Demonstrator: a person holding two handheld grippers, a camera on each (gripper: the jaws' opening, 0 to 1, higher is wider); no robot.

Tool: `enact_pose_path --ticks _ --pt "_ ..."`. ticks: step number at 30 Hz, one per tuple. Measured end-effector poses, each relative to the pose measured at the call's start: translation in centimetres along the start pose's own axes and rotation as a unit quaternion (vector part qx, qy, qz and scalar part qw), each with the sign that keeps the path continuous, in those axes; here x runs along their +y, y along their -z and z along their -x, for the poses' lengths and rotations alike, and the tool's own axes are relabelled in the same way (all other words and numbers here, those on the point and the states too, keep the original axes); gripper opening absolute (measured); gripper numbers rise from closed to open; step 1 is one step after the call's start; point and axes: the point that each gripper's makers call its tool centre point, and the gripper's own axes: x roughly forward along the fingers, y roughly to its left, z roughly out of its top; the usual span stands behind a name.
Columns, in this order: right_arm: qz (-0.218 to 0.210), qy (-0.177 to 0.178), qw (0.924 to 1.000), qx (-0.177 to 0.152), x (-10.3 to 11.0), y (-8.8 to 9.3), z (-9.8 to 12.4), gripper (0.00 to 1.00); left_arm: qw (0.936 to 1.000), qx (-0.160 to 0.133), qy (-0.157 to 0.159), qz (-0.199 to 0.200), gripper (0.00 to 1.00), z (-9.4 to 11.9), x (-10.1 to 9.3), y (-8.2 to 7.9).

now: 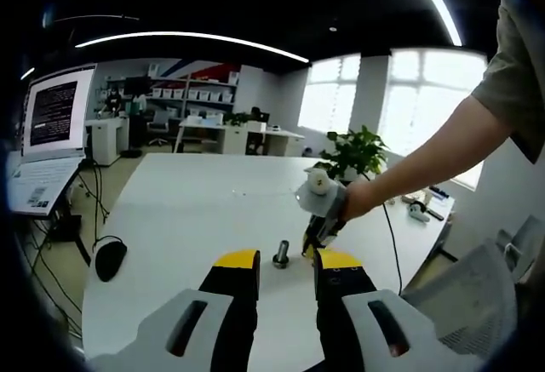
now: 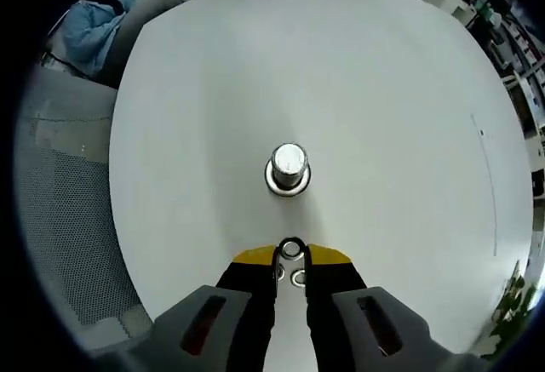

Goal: Place the washer onto the threaded stud by aligning its center hole with the stud, sliding it down to the base, and recovering from edge contact or off-axis alignment until the washer reaches the visible bottom stop.

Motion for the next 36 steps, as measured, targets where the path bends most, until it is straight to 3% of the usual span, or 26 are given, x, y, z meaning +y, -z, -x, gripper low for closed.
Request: enact_pose_path --ticks 6,10,19,28,36 --pt "-0.004 0.014 0.9998 -0.012 -0.9 0.3 1.9 0.13 1.0000 -0.002 0.000 0.003 0.23 0.0 0.1 -0.1" --pt "-0.035 0.024 0.9984 -0.037 -1.8 0.5 3.8 0.14 0.9999 -0.008 -0.004 0.010 0.23 0.1 0.4 -0.3" --pt "-0.051 0.047 0.9969 -0.037 -3.8 2.7 6.6 0.14 0.9999 -0.014 -0.003 0.009 0.23 0.2 0.3 -0.6" --pt "-0.020 0.030 0.9993 -0.003 -2.6 4.2 5.5 0.14 0.9998 -0.017 -0.006 0.010 0.23 0.3 0.4 -0.6" --pt "-0.023 0.023 0.9994 0.010 -2.5 5.2 4.1 0.14 0.9998 -0.013 -0.008 0.008 0.23 0.3 0.5 -0.5"
